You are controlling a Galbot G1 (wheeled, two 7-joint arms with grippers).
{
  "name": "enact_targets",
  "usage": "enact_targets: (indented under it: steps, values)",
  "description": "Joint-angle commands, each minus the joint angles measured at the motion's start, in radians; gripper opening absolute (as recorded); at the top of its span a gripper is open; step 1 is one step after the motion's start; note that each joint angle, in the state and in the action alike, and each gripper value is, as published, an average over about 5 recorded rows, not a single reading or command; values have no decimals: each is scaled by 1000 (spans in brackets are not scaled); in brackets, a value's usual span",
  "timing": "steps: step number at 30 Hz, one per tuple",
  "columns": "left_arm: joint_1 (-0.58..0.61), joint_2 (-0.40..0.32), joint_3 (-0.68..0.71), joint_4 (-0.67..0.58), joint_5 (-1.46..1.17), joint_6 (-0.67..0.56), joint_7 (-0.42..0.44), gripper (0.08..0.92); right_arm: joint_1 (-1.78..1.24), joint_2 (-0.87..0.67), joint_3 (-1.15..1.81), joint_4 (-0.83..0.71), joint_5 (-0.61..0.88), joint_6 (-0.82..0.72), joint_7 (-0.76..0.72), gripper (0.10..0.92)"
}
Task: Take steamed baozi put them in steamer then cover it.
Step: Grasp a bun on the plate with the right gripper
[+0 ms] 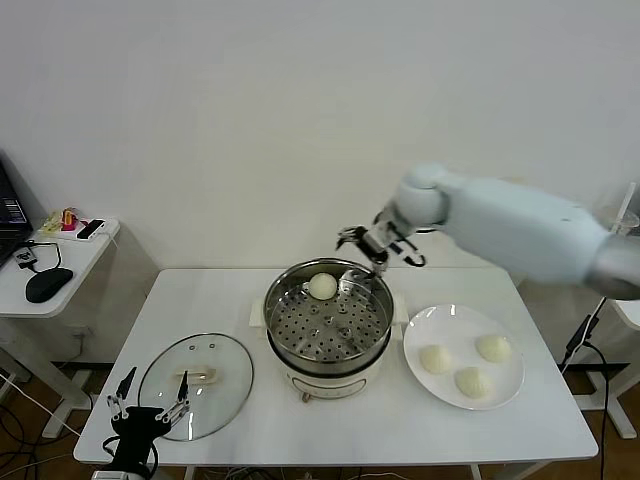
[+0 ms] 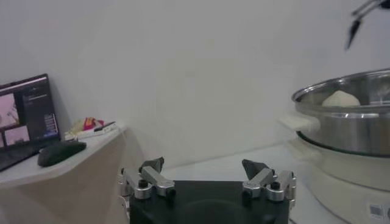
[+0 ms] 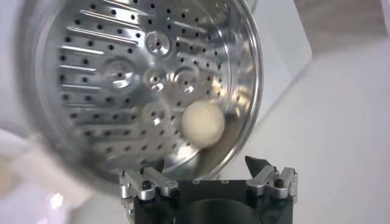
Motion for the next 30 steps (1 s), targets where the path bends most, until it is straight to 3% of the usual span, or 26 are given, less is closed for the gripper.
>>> enact_targets:
  steps: [1, 11, 18, 30]
  values:
    - [-12, 8, 3, 1, -26, 9, 1, 823, 6, -315, 19, 184, 85, -202, -35, 823]
    - [-19, 18, 9, 13, -19, 8, 2, 823, -344, -514, 230, 248, -13, -275, -1, 823]
    - [-28, 26, -10, 21, -19, 6, 1, 823, -581, -424, 351, 188, -91, -268, -2, 823]
    - [-28, 29, -40, 37, -12, 7, 4, 823, -632, -215, 354, 38, -156, -265, -7, 823]
